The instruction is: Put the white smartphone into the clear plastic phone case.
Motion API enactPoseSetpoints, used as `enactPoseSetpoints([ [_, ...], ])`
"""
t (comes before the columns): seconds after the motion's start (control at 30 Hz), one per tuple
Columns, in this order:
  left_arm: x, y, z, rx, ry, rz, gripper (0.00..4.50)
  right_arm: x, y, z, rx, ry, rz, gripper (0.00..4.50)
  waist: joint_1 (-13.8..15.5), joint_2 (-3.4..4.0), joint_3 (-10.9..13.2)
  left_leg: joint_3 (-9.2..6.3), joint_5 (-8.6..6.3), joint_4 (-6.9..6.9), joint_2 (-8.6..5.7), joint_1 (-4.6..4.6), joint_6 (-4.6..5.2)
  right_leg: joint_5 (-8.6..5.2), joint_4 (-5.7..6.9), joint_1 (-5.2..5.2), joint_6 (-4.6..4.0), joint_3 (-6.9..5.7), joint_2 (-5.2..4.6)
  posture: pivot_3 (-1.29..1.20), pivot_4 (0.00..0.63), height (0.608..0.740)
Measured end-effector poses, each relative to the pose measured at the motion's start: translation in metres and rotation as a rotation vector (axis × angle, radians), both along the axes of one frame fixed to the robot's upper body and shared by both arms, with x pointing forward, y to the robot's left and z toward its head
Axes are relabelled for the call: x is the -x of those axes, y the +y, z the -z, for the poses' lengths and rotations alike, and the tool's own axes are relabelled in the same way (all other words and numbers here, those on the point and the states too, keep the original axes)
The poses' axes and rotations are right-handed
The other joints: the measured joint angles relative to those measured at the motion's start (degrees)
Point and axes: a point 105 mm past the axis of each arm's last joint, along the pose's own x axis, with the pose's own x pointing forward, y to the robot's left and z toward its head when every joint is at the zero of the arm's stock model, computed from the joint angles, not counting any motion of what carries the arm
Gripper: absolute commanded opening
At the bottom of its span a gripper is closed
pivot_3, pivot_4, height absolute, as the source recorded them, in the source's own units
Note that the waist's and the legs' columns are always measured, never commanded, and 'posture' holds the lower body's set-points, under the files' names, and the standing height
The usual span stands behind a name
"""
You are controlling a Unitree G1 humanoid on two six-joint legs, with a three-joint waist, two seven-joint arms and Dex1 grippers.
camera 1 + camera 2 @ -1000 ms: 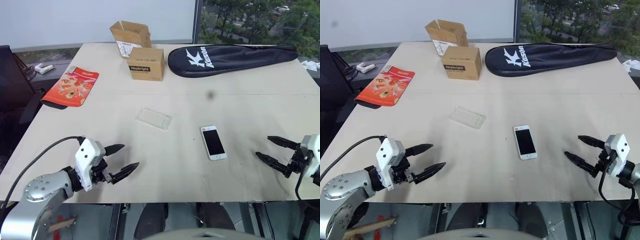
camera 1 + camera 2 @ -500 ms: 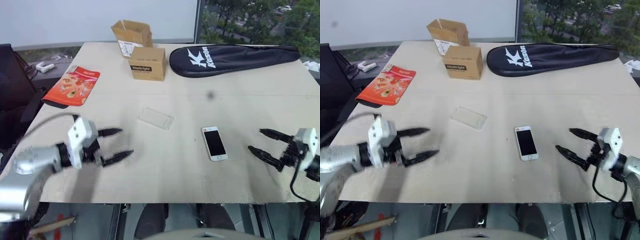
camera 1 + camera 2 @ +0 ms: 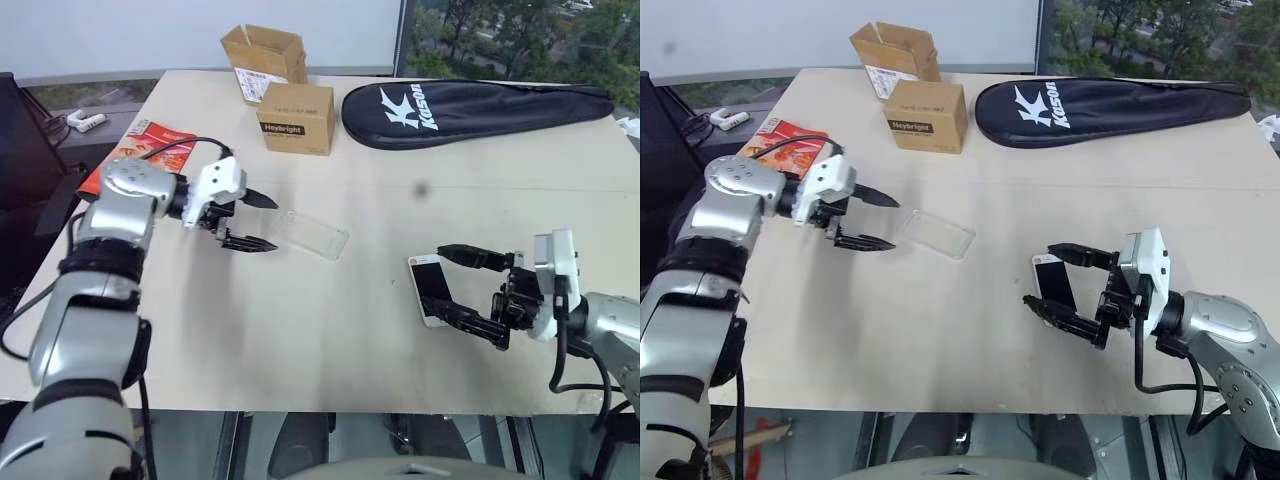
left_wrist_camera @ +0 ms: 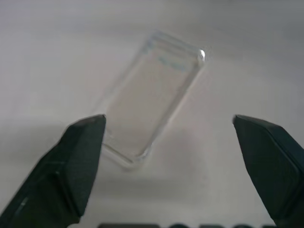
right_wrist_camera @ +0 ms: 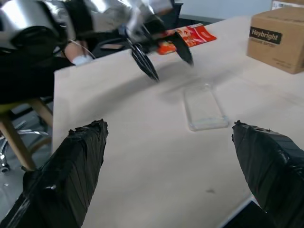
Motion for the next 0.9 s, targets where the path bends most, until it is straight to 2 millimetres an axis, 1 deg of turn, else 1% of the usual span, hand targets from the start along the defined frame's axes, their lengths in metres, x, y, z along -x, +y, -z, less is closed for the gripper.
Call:
enactPoseSetpoints([
  [0.13,-0.007,-0.009,0.005,-0.051,0.006,0.04,4.45,0.004,-0.002,0.005,0.02,0.026,0.036,4.5,-0.2,-0.04,0.0,-0.05,-0.02,0.09,0.0,0.0,0.03,0.0,0.06,0.04,0.01,-0.04,0.0,0.0,0.15,0.74],
  [0.23,-0.009,-0.017,0.013,-0.101,0.021,0.072,4.45,0.005,-0.006,0.002,0.026,0.021,0.068,4.5,-0.3,-0.04,0.0,-0.05,-0.01,0.13,0.0,0.06,0.03,0.0,0.09,0.09,0.01,-0.02,0.0,0.0,0.15,0.74],
  [0.27,-0.008,-0.019,0.017,-0.108,0.036,0.08,3.93,0.006,-0.006,0.001,0.026,0.022,0.074,4.5,-0.3,-0.04,0.0,-0.05,-0.01,0.14,0.0,0.07,0.03,0.0,0.12,0.1,0.01,-0.01,0.01,0.0,0.15,0.74],
  [0.3,-0.007,-0.021,0.023,-0.118,0.057,0.085,3.62,0.007,-0.006,0.001,0.025,0.025,0.074,4.5,-0.4,-0.04,0.0,-0.07,-0.01,0.15,0.0,0.08,0.04,0.0,0.17,0.1,0.01,-0.01,0.01,0.0,0.15,0.74],
  [0.37,-0.005,-0.018,0.031,-0.153,0.095,0.077,2.65,0.008,-0.006,0.001,0.026,0.03,0.076,4.5,-0.5,-0.06,0.0,-0.09,-0.01,0.18,0.01,0.1,0.04,0.0,0.26,0.09,0.01,-0.01,0.03,0.0,0.15,0.74],
  [0.43,-0.005,-0.015,0.031,-0.167,0.113,0.06,1.67,0.007,-0.007,0.001,0.033,0.038,0.083,4.5,-0.4,-0.07,0.0,-0.13,-0.01,0.21,0.01,0.1,0.04,0.0,0.34,0.09,0.01,-0.04,0.03,0.0,0.15,0.74],
  [0.47,-0.006,-0.014,0.029,-0.176,0.111,0.055,1.0,0.007,-0.007,0.001,0.036,0.04,0.083,4.5,-0.3,-0.08,0.0,-0.14,-0.01,0.21,0.01,0.1,0.04,0.0,0.36,0.09,0.01,-0.05,0.03,0.0,0.15,0.74],
  [0.53,-0.007,-0.012,0.026,-0.207,0.103,0.057,0.12,0.005,-0.006,-0.003,0.033,0.03,0.078,4.5,-0.3,-0.07,0.0,-0.13,-0.01,0.21,0.0,0.11,0.04,0.0,0.37,0.09,0.01,-0.05,0.01,0.0,0.15,0.74],
  [0.57,-0.007,-0.012,0.026,-0.216,0.104,0.058,0.04,0.005,-0.006,-0.004,0.031,0.027,0.079,4.5,-0.3,-0.08,0.0,-0.13,-0.01,0.21,0.0,0.11,0.04,0.0,0.37,0.09,0.01,-0.05,0.01,0.0,0.15,0.74],
  [0.7,-0.009,-0.011,0.028,-0.237,0.095,0.052,0.04,0.004,-0.005,-0.007,0.026,0.018,0.08,4.5,-0.3,-0.08,0.0,-0.15,-0.01,0.22,0.0,0.11,0.04,0.0,0.41,0.09,0.01,-0.06,0.01,0.0,0.15,0.74],
  [0.9,-0.01,-0.009,0.025,-0.214,0.089,0.026,0.04,0.004,-0.007,-0.008,0.031,0.02,0.083,4.5,-0.3,-0.08,0.0,-0.16,-0.01,0.24,0.0,0.13,0.04,0.0,0.51,0.09,0.01,-0.08,0.01,0.0,0.15,0.74],
])
